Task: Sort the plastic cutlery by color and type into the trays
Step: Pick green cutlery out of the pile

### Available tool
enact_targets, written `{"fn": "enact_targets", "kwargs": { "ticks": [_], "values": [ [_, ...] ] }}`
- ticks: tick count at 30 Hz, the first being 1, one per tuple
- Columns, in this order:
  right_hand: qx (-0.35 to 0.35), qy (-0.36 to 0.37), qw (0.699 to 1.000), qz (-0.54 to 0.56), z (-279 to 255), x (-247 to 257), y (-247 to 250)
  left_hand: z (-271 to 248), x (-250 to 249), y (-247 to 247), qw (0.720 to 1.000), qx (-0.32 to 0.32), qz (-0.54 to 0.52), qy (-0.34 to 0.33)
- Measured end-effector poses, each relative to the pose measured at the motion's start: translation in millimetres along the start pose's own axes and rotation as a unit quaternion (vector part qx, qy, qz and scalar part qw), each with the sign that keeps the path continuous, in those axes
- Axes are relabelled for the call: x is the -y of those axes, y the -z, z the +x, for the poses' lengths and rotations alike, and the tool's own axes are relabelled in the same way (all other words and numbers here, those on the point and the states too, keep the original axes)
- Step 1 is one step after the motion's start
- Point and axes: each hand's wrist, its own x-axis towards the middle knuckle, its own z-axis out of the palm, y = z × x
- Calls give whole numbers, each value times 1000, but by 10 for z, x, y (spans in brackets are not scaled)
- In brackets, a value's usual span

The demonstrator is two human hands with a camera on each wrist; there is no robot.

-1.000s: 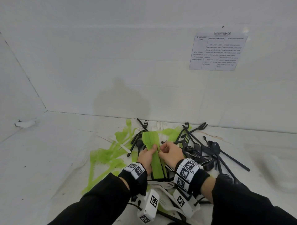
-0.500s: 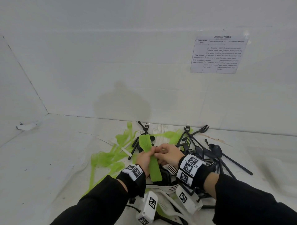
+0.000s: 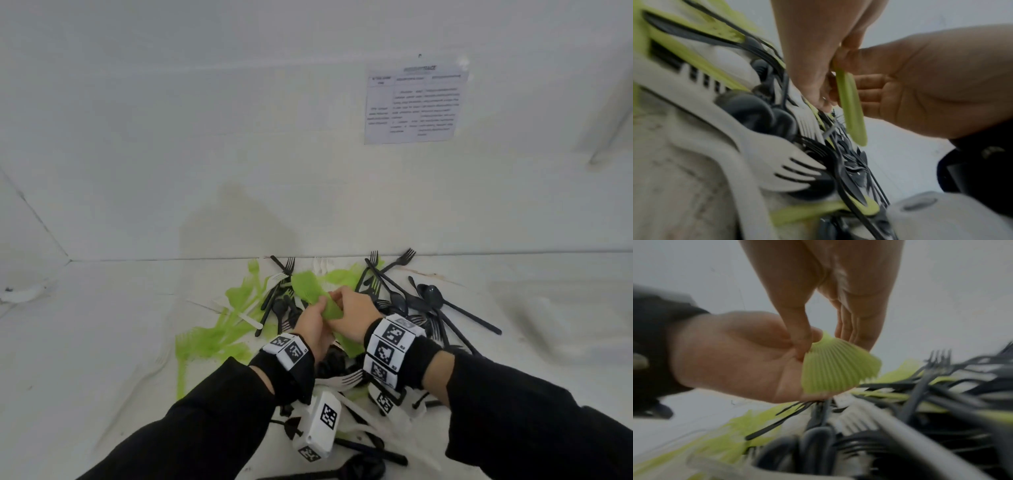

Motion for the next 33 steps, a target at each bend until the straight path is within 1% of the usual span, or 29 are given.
{"fn": "enact_targets", "kwargs": {
  "ticks": [3,7,10,13,16,18,19,21,23,25,27,29,31,33],
  "values": [
    [-20,-19,999,-39,-163,-123,258,-96,93,-323,999,18,42,10],
    [-46,-12,994,-101,-417,-416,687,-201,392,-848,997,48,61,2],
    [-67,-26,992,-104,-541,-785,1122,-258,646,-1348,994,88,67,-12],
    [-73,-41,992,-95,-693,-1238,1616,-329,936,-1900,990,124,68,-10],
    [-82,-42,991,-102,-841,-1703,2105,-337,1243,-2424,985,148,90,-11],
    [-84,-42,990,-103,-919,-1948,2387,-307,1424,-2690,979,157,127,-20],
    [-83,-42,990,-105,-945,-2051,2520,-297,1497,-2798,977,147,149,-28],
    [-77,-45,990,-109,-978,-2223,2776,-268,1574,-2959,979,99,172,-50],
    [-72,-51,988,-125,-969,-2383,3017,-159,1627,-3010,978,46,190,-72],
    [-48,-52,983,-167,-939,-2536,3204,-12,1720,-3005,969,11,232,-90],
    [-16,-50,974,-219,-881,-2655,3331,142,1822,-3001,956,-7,278,-97],
    [13,-48,965,-259,-810,-2752,3399,252,1908,-3024,957,-15,276,-85],
    [31,-41,962,-268,-738,-2831,3429,219,1927,-3101,947,-25,302,-104],
    [35,-36,964,-259,-661,-2911,3437,209,1956,-3164,933,-35,332,-137]
  ]
}}
